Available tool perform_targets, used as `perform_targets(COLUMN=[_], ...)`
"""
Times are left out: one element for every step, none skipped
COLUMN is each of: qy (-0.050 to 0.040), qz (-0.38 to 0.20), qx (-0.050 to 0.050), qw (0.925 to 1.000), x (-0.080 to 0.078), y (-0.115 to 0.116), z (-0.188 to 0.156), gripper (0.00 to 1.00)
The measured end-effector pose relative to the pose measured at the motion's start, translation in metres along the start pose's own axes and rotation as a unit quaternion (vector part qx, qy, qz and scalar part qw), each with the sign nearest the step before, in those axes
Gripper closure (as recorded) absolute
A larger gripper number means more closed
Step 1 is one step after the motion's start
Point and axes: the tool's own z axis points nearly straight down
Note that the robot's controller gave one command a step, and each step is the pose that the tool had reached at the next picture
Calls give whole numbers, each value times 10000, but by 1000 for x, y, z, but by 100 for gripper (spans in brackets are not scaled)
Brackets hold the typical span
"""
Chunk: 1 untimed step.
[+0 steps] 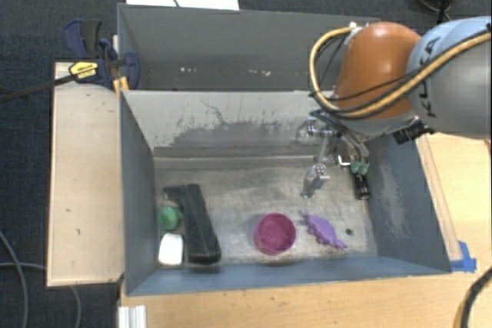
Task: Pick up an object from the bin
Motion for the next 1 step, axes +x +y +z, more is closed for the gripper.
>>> perform_targets(qy=[-39], qz=[0], qx=[0], qw=[10000], x=[-2], y=[0], z=[-5], gripper=[0])
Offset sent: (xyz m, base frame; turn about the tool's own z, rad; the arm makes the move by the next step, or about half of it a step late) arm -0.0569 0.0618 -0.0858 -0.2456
